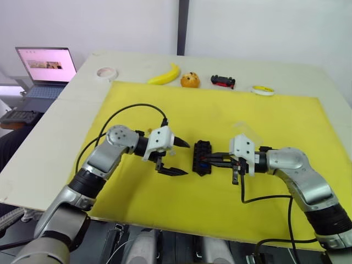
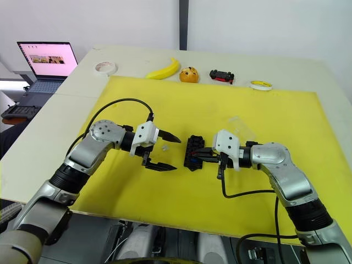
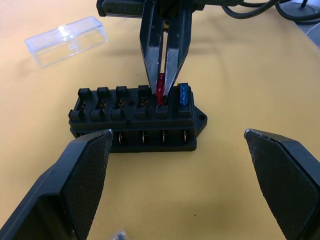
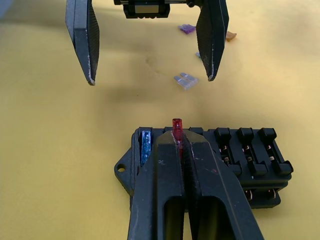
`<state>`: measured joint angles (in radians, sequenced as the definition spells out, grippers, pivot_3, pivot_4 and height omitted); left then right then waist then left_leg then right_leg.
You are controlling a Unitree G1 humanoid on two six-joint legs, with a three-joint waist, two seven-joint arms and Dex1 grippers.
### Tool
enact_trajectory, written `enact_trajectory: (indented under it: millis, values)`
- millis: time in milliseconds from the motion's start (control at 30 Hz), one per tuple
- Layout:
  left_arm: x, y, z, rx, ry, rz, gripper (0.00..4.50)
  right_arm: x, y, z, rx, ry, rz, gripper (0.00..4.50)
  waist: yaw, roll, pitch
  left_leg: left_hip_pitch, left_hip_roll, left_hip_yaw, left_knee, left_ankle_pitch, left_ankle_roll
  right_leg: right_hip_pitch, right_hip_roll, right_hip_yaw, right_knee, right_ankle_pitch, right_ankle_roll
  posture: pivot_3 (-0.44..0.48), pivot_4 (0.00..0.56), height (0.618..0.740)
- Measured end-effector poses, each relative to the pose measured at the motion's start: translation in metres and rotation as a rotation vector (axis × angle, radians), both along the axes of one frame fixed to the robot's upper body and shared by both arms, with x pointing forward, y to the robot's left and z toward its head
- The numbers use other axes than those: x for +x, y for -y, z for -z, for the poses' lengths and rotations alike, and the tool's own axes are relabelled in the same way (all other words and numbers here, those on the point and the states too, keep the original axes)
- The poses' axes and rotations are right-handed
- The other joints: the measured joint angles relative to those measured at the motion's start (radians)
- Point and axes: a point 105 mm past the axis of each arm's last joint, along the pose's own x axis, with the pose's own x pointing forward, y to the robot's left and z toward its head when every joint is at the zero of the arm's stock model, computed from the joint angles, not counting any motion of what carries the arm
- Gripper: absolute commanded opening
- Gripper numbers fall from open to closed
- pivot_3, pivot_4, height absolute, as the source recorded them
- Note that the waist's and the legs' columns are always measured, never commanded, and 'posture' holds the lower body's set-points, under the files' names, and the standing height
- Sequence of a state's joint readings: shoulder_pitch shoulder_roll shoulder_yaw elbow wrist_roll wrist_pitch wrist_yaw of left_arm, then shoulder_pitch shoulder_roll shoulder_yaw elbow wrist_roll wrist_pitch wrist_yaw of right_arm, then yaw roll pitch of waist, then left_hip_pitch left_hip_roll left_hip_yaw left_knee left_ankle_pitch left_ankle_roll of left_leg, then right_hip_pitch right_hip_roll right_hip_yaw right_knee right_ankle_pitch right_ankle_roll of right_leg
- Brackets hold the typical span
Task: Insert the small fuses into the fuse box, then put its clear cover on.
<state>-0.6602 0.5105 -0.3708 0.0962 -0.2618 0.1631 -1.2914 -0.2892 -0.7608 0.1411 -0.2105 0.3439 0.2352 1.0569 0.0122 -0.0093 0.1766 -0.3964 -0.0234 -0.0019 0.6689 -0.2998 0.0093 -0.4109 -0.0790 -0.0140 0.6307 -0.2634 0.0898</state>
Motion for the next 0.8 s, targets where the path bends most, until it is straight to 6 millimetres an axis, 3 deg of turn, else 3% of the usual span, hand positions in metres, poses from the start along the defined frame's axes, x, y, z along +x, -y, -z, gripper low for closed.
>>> enact_trajectory:
  millis: [800]
  values:
    - [-0.0023, 0.0024, -0.0011, -0.008, 0.006, 0.003, 4.45, 0.0000, -0.0005, 0.0037, -0.017, 0.009, 0.004, 0.00, 0.000, 0.000, 0.000, 0.002, 0.000, 0.000, 0.001, 0.000, 0.000, 0.002, 0.001, 0.000, 0.001, 0.000, 0.000, 0.000, 0.150, 0.740]
